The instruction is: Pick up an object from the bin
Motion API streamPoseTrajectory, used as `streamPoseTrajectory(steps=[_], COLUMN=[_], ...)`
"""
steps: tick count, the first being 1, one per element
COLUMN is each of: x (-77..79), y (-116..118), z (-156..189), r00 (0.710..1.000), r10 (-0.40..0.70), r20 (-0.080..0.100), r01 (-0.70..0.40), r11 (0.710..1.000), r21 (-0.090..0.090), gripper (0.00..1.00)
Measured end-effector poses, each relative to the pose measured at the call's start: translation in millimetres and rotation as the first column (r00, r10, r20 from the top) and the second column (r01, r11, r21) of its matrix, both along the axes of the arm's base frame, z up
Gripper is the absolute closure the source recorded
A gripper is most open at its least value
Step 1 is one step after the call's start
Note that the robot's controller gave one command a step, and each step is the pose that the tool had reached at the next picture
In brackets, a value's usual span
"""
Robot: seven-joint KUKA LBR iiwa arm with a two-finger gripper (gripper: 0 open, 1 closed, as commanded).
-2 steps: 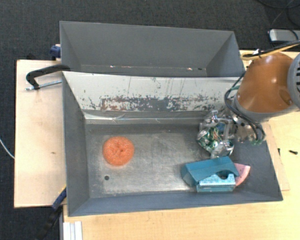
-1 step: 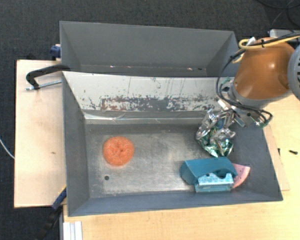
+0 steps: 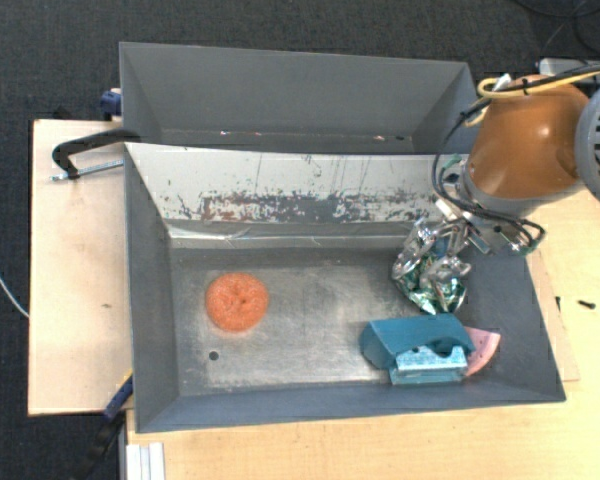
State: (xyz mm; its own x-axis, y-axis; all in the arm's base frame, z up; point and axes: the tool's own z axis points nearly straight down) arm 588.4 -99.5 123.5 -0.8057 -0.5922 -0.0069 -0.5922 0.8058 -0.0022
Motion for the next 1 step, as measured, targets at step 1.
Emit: streamPoseTrajectory(steps=[1], x=[-7.2], y=[-7.5], z=[95.8], r00=[1.0], r10=[0.029], r20=[-0.001], r01=[-0.029], r11=[1.0], r21=[-0.001], gripper=[1.0])
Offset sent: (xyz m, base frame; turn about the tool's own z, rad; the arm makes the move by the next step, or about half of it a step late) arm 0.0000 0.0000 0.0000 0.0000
